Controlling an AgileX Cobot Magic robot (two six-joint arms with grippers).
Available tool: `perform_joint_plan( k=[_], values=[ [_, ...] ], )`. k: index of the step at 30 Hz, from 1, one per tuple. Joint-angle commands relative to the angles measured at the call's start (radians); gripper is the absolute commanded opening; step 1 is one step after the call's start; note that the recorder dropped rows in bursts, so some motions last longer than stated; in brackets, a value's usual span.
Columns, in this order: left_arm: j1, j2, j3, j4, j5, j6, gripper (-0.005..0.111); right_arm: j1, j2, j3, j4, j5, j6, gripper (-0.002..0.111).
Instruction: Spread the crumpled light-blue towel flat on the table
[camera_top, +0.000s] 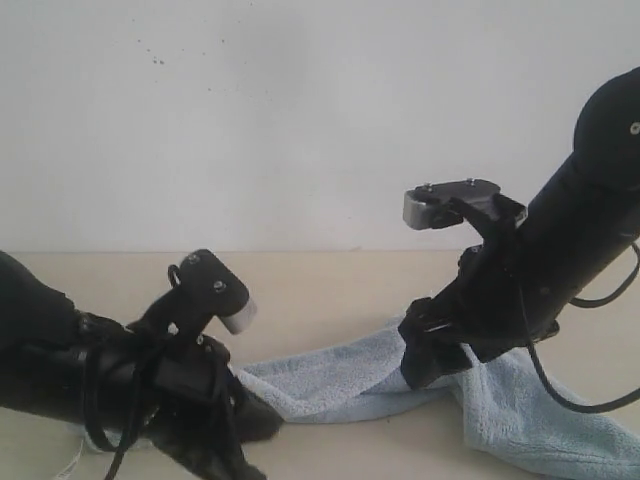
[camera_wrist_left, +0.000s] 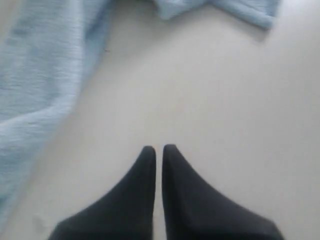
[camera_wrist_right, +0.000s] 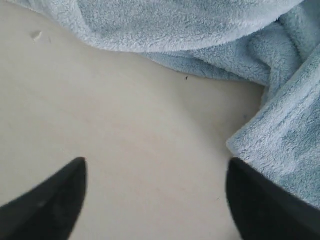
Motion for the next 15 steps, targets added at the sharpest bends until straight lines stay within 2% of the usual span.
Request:
perform_joint_plan(
  k=[1, 4, 6, 9, 12, 15],
  values=[
    [0.033, 0.007, -0.004, 0.065, -0.273, -0.061, 0.004, -0.001, 0.05, -0.004, -0.057, 0.003, -0.015, 0.09],
    [0.063, 0.007, -0.004, 0.063, -0.337, -0.061, 0.004, -0.001, 0.097, -0.004, -0.123, -0.024, 0.07, 0.087],
    [0.081, 0.007, -0.004, 0.061, -0.339, -0.061, 0.004, -0.001, 0.134, -0.004, -0.21, -0.038, 0.193, 0.078],
    [0.091, 0.007, -0.004, 0.046, -0.373, -0.065, 0.004, -0.001, 0.189, -0.004, -0.377, -0.027, 0.379, 0.048],
    [0.091, 0.007, -0.004, 0.046, -0.4, -0.068, 0.004, -0.001, 0.218, -0.004, -0.439, -0.022, 0.434, 0.028],
    [0.091, 0.007, -0.004, 0.046, -0.402, -0.068, 0.004, -0.001, 0.218, -0.004, -0.421, -0.05, 0.44, 0.029]
  ],
)
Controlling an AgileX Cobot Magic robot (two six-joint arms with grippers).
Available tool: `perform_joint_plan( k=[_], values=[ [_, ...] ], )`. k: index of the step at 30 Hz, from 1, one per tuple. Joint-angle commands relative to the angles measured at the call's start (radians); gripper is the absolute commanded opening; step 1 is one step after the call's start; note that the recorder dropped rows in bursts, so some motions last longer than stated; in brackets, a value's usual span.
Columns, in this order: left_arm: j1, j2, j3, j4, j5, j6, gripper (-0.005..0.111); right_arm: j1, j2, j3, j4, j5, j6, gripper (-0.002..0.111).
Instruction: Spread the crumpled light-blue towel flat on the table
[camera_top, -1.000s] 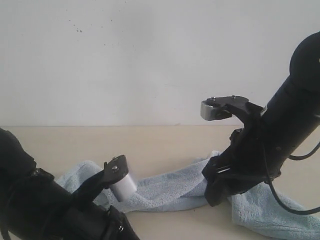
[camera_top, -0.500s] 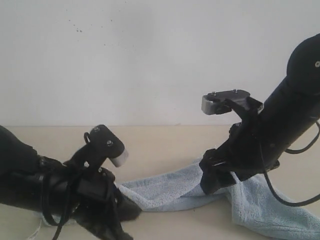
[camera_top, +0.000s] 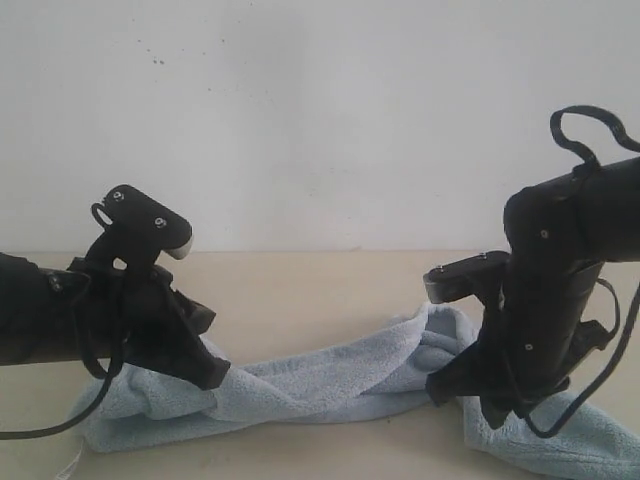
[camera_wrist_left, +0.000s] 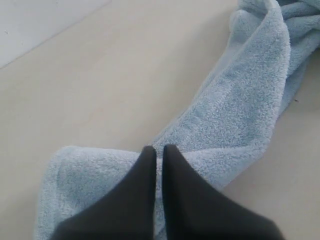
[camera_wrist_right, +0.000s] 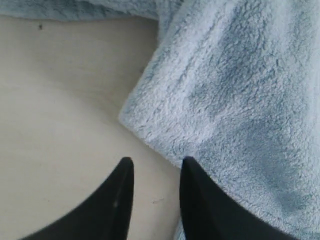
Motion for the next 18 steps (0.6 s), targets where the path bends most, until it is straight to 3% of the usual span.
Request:
perform_joint_plan(
  k=[1, 5, 7, 12, 18],
  values=[
    [0.004, 0.004, -0.004, -0.015, -0.018, -0.013, 0.004, -0.001, 0.002, -0.004, -0.003, -0.035, 0.038, 0.032],
    [0.004, 0.004, -0.004, -0.015, 0.0, -0.013, 0.004, -0.001, 0.002, -0.004, 0.024, -0.068, 0.038, 0.059],
    [0.004, 0.004, -0.004, -0.031, 0.005, -0.013, 0.004, -0.001, 0.004, -0.004, 0.024, -0.089, 0.038, 0.065],
    [0.004, 0.004, -0.004, -0.042, -0.004, -0.013, 0.004, 0.001, 0.034, -0.004, 0.076, -0.108, 0.091, 0.059],
    [0.004, 0.004, -0.004, -0.042, -0.002, -0.013, 0.004, 0.023, 0.11, -0.004, 0.125, -0.146, 0.105, 0.041]
  ],
)
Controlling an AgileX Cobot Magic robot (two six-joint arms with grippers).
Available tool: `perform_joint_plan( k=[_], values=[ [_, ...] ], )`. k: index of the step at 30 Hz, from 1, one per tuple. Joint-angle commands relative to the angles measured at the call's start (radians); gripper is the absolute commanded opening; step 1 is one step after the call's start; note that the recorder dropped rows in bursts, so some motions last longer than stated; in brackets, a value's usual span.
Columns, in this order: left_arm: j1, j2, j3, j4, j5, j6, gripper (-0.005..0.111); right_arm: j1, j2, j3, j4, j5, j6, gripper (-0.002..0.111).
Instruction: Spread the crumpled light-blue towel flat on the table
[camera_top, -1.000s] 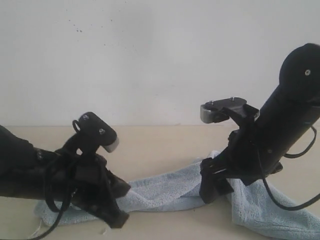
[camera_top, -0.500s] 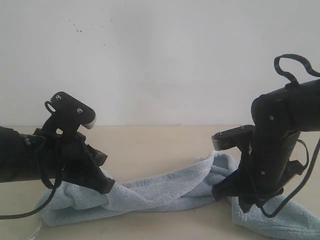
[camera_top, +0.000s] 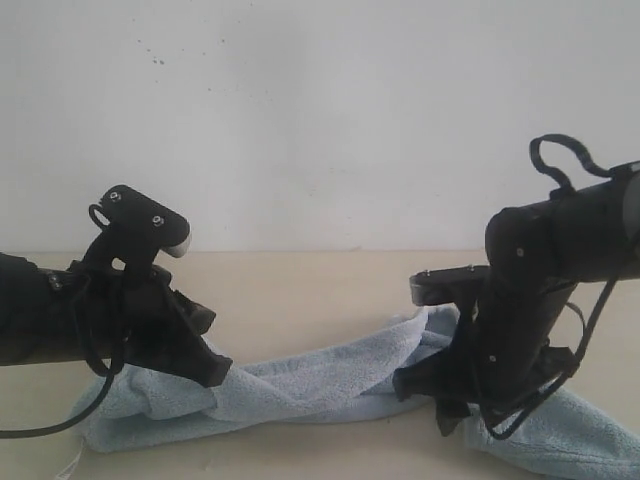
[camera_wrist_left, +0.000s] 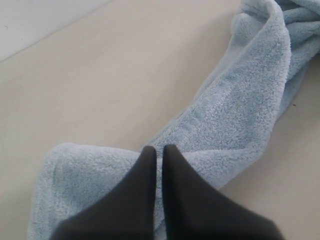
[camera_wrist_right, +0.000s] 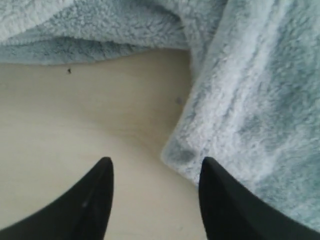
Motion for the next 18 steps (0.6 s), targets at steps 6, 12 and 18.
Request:
perform_joint_plan(
  k=[6, 12, 18],
  values=[
    [0.002, 0.004, -0.004, -0.012, -0.006, -0.009, 0.004, 0.009, 0.053, -0.004, -0.044, -0.028, 0.047, 0.017],
    [0.002, 0.004, -0.004, -0.012, -0.013, -0.009, 0.004, 0.009, 0.053, -0.004, -0.224, 0.016, 0.148, 0.0],
    [0.002, 0.004, -0.004, -0.012, -0.013, -0.009, 0.004, 0.009, 0.053, -0.004, -0.299, 0.075, 0.135, 0.0]
  ],
)
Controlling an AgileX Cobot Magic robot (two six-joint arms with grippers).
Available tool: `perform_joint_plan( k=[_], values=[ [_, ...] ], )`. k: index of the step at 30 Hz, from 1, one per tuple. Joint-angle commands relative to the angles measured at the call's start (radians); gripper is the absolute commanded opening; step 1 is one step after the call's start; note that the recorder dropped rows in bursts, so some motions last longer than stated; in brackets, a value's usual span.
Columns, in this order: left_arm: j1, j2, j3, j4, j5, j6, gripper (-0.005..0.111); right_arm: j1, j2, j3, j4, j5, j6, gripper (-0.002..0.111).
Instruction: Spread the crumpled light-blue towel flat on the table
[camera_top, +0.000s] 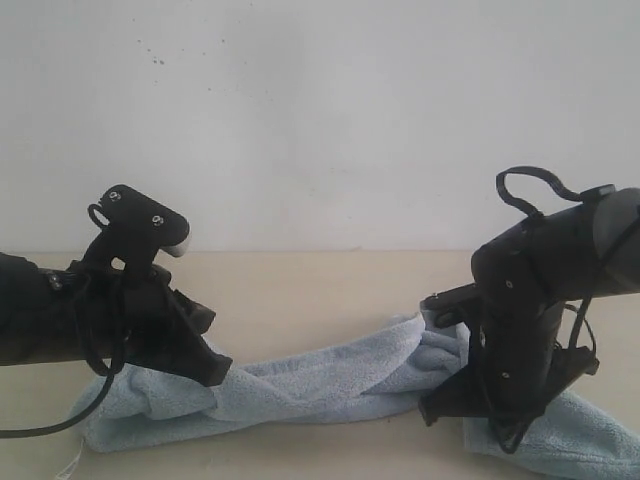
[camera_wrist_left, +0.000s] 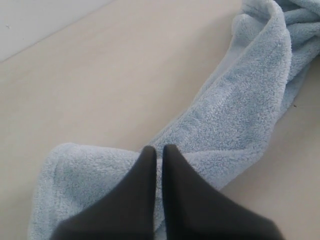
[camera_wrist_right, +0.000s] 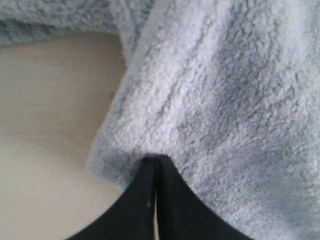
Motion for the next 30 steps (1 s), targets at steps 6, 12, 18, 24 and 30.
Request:
perform_joint_plan(
  k=[6, 12, 18, 24, 30],
  values=[
    [0.002, 0.004, -0.004, -0.009, -0.011, -0.009, 0.004, 0.002, -0.003, -0.006, -0.037, 0.099, -0.083, 0.028],
    [0.002, 0.006, -0.004, -0.009, -0.011, -0.009, 0.004, 0.002, -0.003, -0.006, 0.02, 0.055, -0.066, 0.058],
    [0.002, 0.022, -0.004, -0.009, -0.011, -0.009, 0.004, 0.002, -0.002, -0.019, 0.157, -0.067, -0.058, 0.058],
    [0.002, 0.049, -0.004, -0.009, -0.009, -0.009, 0.004, 0.002, 0.035, -0.019, 0.045, -0.038, 0.207, 0.057],
    [0.002, 0.061, -0.004, -0.007, -0.019, -0.009, 0.004, 0.002, 0.027, -0.019, -0.102, 0.01, 0.28, 0.019]
  ],
)
